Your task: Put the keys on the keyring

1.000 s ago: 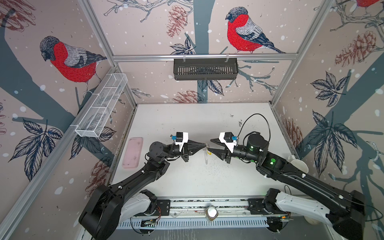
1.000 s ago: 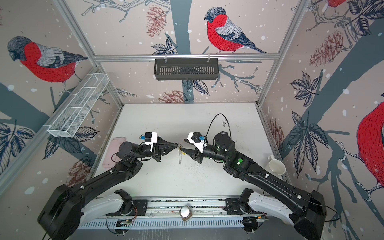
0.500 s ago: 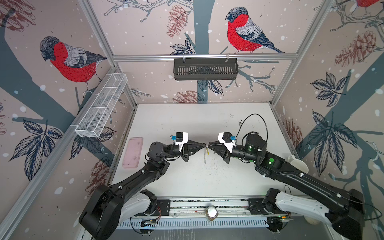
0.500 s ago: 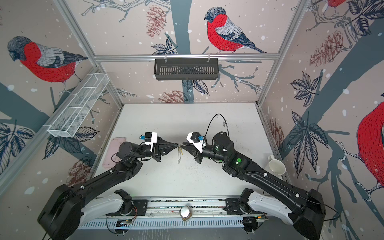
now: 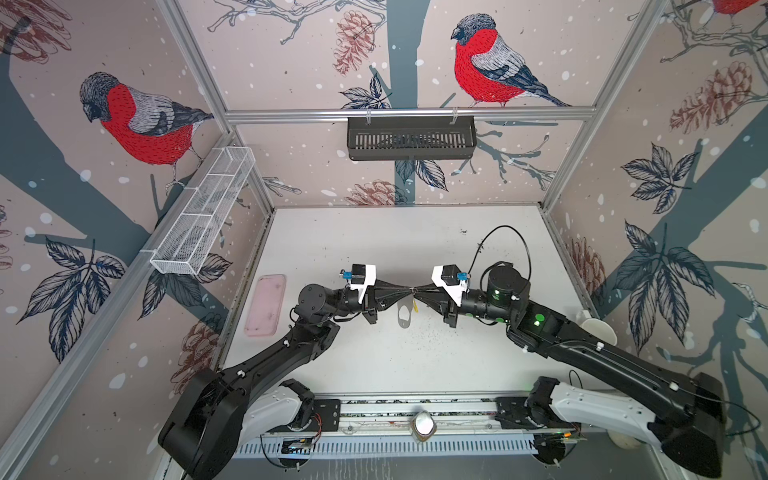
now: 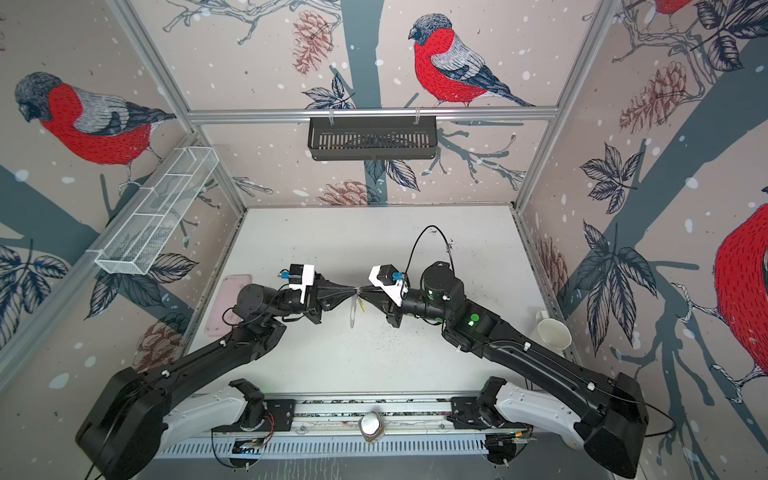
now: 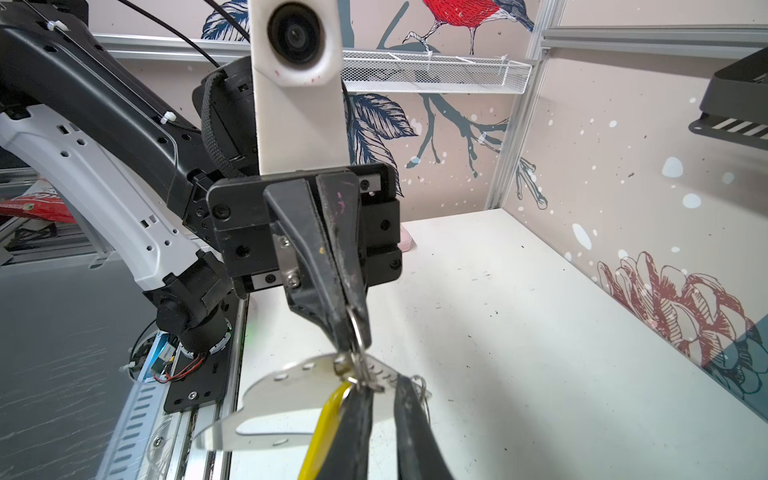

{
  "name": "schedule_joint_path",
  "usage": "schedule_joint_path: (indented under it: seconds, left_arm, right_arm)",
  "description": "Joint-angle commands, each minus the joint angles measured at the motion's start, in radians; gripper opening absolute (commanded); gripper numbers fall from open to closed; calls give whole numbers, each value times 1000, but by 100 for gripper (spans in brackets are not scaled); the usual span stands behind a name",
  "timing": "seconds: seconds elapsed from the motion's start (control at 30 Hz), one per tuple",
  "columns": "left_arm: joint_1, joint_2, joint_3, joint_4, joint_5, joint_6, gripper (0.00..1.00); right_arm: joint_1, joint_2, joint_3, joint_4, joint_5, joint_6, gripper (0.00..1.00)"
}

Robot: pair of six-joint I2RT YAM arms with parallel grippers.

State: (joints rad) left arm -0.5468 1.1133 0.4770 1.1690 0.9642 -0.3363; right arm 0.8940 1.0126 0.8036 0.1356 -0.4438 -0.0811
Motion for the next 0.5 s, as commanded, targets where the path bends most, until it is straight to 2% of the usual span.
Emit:
schedule_joint_path:
  seconds: [0.0, 0.33, 0.47]
  left_arm:
    - [0, 3, 0, 61, 1, -4, 0]
    - [-1, 6, 1, 73, 5, -10, 0]
    - [-1, 6, 1, 75, 6, -11, 0]
  right_arm:
    - [8, 10, 12, 33, -18, -5, 15]
    - [33, 42, 30, 21, -10, -17, 15]
    - [36, 42, 32, 14, 0, -21, 20]
